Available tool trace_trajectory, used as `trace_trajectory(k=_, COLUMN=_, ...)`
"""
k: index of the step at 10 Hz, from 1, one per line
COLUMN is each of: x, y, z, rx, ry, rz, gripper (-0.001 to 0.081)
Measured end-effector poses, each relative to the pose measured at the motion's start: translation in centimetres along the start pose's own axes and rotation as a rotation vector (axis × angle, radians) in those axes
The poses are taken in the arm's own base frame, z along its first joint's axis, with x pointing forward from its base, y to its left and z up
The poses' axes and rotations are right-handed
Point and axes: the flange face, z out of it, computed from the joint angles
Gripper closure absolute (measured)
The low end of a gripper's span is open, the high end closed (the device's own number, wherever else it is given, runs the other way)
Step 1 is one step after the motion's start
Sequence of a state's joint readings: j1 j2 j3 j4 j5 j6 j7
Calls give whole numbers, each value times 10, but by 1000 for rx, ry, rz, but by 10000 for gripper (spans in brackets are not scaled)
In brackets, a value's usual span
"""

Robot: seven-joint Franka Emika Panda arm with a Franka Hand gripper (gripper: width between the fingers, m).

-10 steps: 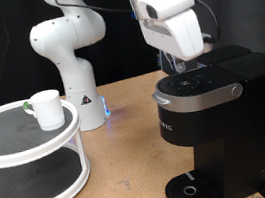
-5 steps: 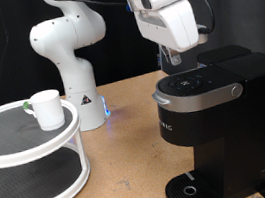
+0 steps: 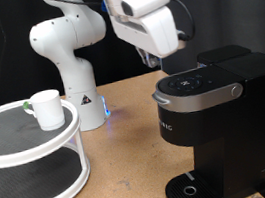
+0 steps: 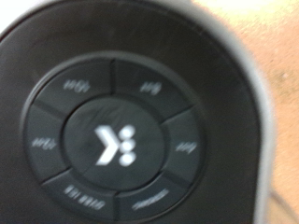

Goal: Make a cup of coffee with the keurig machine

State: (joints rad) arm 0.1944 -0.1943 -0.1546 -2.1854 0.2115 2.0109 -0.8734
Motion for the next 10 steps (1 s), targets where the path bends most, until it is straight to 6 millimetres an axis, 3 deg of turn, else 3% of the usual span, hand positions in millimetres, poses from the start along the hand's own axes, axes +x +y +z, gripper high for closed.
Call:
trace_trajectory(k=2, x=-22, y=5, z=-11, rx=22, ry=-34, rz=-69, gripper=804)
trace_trajectory(k=4, x=-26, y=4, z=-14, rx=21, ry=-42, rz=-89, gripper=804)
trace_trajectory(k=6, x=-27, y=7, z=-9, rx=-21, ry=83, rz=-38, gripper=804)
trace_trajectory(k=10, x=-69, y=9, z=-25, rx=4, ry=238, rz=174, gripper=804)
